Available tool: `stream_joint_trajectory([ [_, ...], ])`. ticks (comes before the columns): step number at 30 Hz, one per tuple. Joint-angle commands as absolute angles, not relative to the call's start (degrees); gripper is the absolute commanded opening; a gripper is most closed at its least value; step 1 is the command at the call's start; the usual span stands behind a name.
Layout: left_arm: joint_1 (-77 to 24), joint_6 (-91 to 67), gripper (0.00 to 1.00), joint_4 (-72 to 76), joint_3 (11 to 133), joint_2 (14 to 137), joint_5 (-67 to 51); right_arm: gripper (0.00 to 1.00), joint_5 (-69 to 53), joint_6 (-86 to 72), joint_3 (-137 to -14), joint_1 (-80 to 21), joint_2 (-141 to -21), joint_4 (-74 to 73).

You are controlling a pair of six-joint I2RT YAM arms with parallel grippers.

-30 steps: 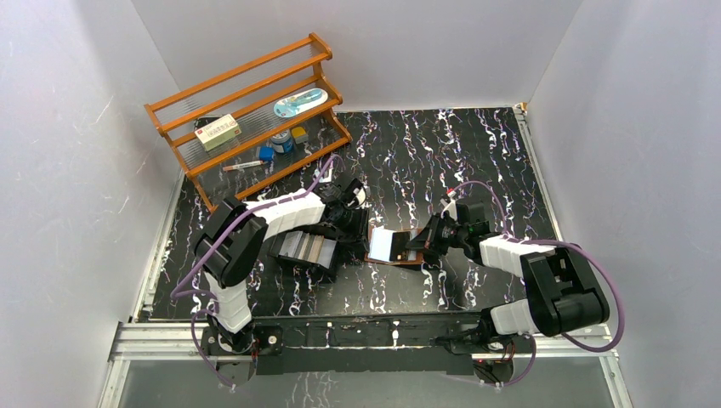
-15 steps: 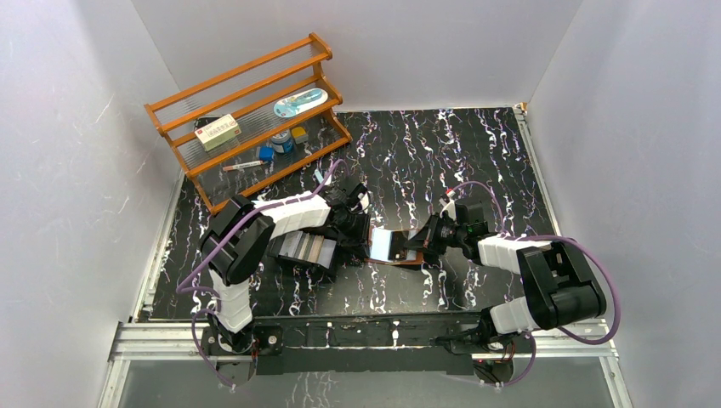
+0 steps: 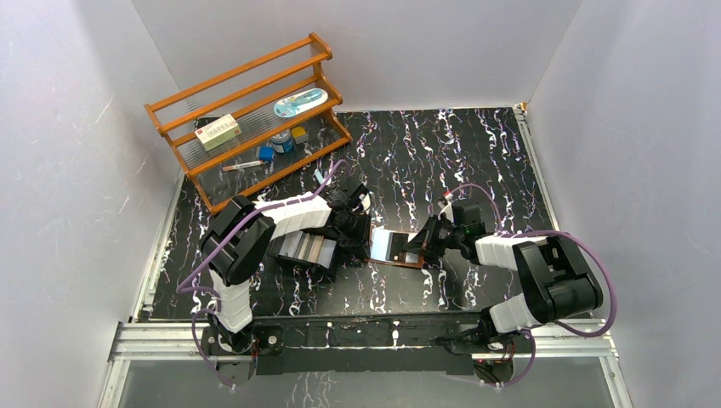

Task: Put the credit cards into the card holder
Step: Insert the credit card into the card holder.

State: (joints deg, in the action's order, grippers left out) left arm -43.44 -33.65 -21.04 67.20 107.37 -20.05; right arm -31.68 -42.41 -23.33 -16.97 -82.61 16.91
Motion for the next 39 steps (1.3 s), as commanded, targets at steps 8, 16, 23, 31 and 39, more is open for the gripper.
stream_joint_trajectory([
  [8, -44.3, -34.23, 0.07, -19.8, 66.96, 105.75, -20.21, 0.09, -28.13, -44.36, -25.93, -20.59, -85.75, 15.99],
  [16, -45.07, -35.23, 0.07, -18.72, 66.9, 105.76, -19.62, 0.13, -23.98, -50.01, -28.17, -25.44, -88.42, 17.14],
  [23, -45.57, -36.18, 0.08, -17.48, 65.82, 104.9, -18.39, 0.23, -18.87, -47.75, -31.78, -26.31, -87.16, 9.8],
  [31, -45.7, -36.81, 0.11, -17.0, 65.91, 104.37, -17.14, 0.43, -14.26, -43.62, -36.41, -26.89, -84.18, -2.69],
  [39, -45.63, -36.71, 0.11, -17.14, 66.09, 104.44, -16.63, 0.39, -15.86, -43.59, -36.32, -28.73, -85.02, 0.34],
])
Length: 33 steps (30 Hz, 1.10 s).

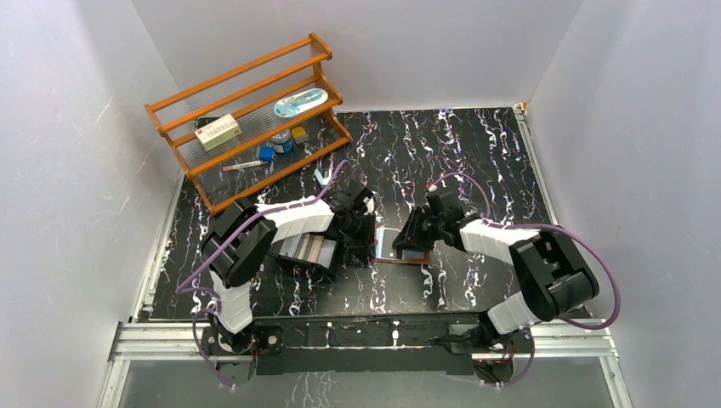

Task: Put the credit cards into the card holder
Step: Insert the credit card into the card holder.

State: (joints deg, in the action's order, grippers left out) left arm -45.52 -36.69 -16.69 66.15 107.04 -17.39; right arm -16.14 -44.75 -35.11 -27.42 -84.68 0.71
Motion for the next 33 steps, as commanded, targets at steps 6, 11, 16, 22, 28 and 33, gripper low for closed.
stream_joint_trajectory([
  [6, -45.7, -36.66, 0.11, -17.23, 66.18, 104.5, -16.22, 0.44, -17.0, -43.04, -36.63, -30.27, -86.26, 1.8],
  [11, -45.7, -35.99, 0.12, -19.36, 67.49, 104.23, -14.61, 0.47, -9.32, -39.8, -40.35, -30.32, -84.01, -9.28],
  [16, -45.66, -36.91, 0.16, -21.86, 69.19, 103.4, -13.63, 0.46, -6.2, -40.16, -42.18, -30.31, -80.37, -13.9],
  [22, -45.7, -37.0, 0.16, -22.59, 69.27, 103.86, -14.05, 0.5, -6.74, -40.98, -43.06, -30.28, -81.26, -13.8],
  [28, -45.7, -37.07, 0.16, -22.18, 69.28, 104.74, -14.71, 0.42, -9.57, -42.97, -42.14, -30.32, -82.6, -8.54],
  [33, -45.7, -36.69, 0.16, -21.87, 69.17, 105.5, -14.85, 0.41, -9.92, -43.54, -41.94, -30.45, -84.64, -6.48],
])
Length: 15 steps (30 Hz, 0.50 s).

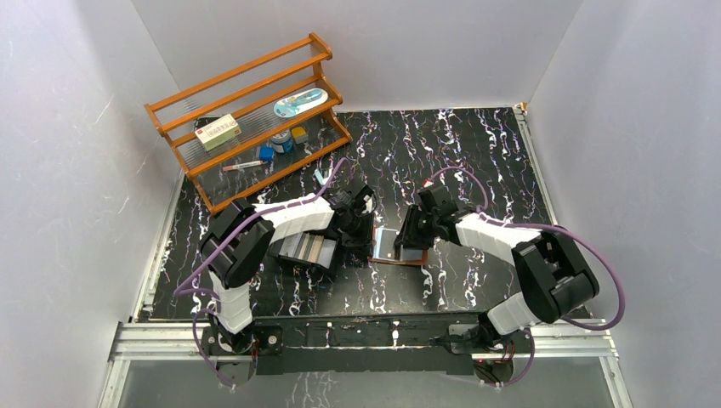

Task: Put the credit cards into the card holder
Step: Insert the credit card into the card holder.

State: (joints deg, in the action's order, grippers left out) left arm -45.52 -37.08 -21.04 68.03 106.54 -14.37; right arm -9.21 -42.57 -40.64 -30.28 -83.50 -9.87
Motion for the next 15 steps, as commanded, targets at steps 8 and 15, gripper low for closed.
stream_joint_trajectory([
  [8, -45.7, -37.05, 0.15, -20.82, 68.68, 105.68, -15.15, 0.33, -12.36, -42.7, -42.29, -31.14, -85.63, -3.55],
  [15, -45.68, -36.83, 0.15, -20.83, 69.9, 105.9, -15.32, 0.27, -13.96, -43.38, -40.35, -31.68, -86.46, -0.95],
])
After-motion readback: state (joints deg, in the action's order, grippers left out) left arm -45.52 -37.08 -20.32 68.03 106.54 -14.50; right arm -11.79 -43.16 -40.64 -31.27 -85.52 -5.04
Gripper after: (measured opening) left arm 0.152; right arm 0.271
